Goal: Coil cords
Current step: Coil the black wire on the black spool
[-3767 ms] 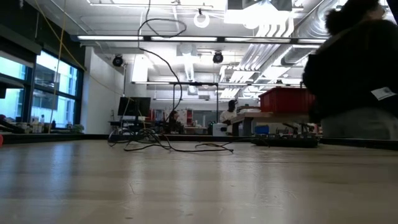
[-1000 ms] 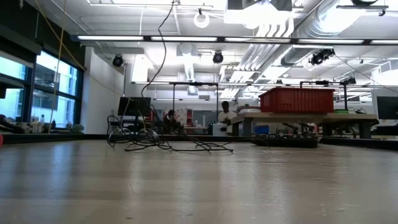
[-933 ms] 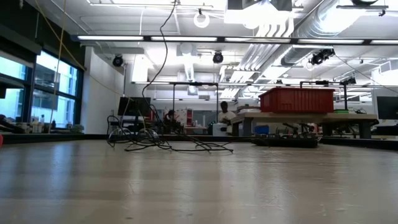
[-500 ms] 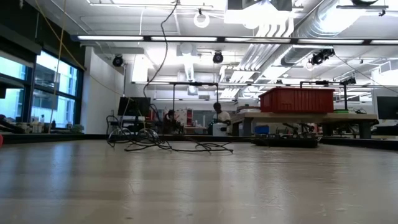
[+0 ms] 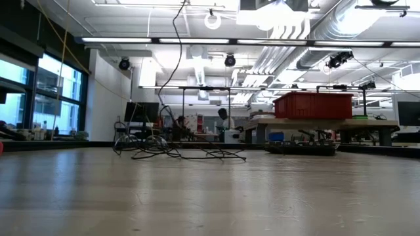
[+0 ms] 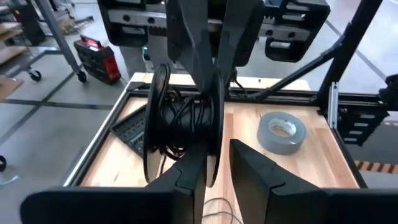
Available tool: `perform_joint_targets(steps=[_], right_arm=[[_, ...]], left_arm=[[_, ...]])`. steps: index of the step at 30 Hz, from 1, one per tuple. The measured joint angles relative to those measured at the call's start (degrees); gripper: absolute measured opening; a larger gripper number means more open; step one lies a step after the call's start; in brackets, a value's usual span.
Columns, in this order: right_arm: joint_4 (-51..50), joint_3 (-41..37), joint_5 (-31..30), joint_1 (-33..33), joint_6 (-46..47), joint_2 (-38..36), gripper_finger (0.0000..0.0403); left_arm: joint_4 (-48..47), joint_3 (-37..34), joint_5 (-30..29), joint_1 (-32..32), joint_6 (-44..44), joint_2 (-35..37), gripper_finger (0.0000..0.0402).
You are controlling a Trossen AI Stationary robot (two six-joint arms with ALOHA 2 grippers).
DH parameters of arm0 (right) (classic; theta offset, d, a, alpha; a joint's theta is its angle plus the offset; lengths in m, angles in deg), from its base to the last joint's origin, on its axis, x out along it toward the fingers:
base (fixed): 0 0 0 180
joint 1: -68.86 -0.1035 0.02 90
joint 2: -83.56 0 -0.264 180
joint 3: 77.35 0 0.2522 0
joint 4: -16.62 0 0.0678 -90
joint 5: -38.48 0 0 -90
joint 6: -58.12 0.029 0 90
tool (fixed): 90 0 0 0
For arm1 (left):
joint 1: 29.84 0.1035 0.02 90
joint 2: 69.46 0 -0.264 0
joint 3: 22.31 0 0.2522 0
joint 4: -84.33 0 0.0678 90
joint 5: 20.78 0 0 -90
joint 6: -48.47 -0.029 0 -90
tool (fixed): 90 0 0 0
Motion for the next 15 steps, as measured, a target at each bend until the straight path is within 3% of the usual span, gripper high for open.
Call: perform_joint_targets(steps=[6, 12, 15], right_arm=[[1.18, 0.00, -0.78, 0.04, 0.01, 0.00, 0.0001], [1.77, 0.00, -0.34, 0.02, 0.04, 0.00, 0.0000], [1.83, 0.00, -0.34, 0.04, 0.11, 0.00, 0.0000]], left_arm=[[-0.31, 0.00, 0.16, 0.00, 0.76, 0.50, 0.0061], [-0.51, 0.00, -0.34, 0.00, -0.54, 0.22, 0.0012], [-0.30, 0.00, -0.60, -0.04, -0.65, 0.20, 0.0006]])
